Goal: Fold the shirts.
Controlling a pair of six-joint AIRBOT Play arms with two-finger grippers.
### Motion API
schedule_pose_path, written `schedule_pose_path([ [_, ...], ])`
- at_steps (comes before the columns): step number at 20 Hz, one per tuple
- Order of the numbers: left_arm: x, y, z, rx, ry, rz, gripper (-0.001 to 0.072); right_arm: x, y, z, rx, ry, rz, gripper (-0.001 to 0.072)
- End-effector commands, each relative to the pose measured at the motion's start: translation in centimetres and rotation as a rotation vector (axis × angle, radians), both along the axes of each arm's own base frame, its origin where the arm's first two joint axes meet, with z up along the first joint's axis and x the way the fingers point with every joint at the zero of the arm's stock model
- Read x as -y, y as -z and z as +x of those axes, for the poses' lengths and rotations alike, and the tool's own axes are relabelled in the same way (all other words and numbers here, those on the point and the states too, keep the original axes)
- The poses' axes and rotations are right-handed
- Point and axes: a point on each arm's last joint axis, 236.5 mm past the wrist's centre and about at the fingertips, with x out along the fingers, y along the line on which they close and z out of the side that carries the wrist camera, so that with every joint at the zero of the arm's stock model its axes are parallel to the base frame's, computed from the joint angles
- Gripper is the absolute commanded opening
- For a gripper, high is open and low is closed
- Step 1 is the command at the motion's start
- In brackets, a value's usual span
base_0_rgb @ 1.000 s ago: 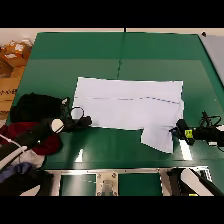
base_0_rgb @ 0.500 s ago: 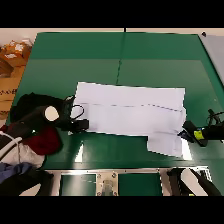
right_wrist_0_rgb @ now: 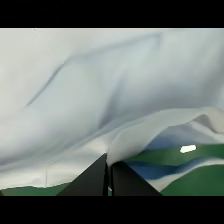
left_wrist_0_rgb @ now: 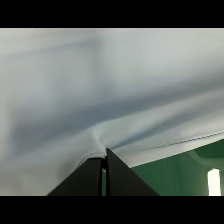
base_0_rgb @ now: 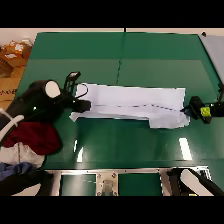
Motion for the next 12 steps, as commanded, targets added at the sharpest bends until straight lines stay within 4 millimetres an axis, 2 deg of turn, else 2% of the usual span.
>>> schedule_pose_path([
  [1, 1.2, 0.1, 6.2, 0.069, 0.006, 0.017, 0.0028, 0.2, 1.0, 6.3, 0.045, 0.016, 0.047, 0.0016],
  [5, 0.7, 2.9, 12.2, 0.064, -0.037, 0.023, 0.0030, 1.5, 6.0, 12.1, 0.015, 0.035, 0.104, 0.0026],
  [6, 0.4, 3.4, 13.5, 0.078, -0.044, 0.024, 0.0196, 1.7, 6.8, 13.8, 0.039, 0.042, 0.127, 0.0159],
  [7, 0.0, 3.5, 14.8, 0.108, -0.058, 0.023, 0.0596, 2.1, 7.1, 15.6, 0.072, 0.059, 0.145, 0.0352],
  [8, -0.8, 3.0, 16.2, 0.146, -0.085, 0.019, 0.0685, 2.7, 6.8, 17.1, 0.109, 0.056, 0.146, 0.0469],
  [10, -4.7, 1.0, 18.6, 0.186, -0.166, 0.034, 0.0666, 5.1, 4.7, 18.8, 0.186, 0.007, 0.101, 0.0467],
  [12, -9.6, -1.3, 19.3, 0.149, -0.256, 0.043, 0.0666, 8.2, 2.0, 18.5, 0.243, -0.051, 0.051, 0.0496],
])
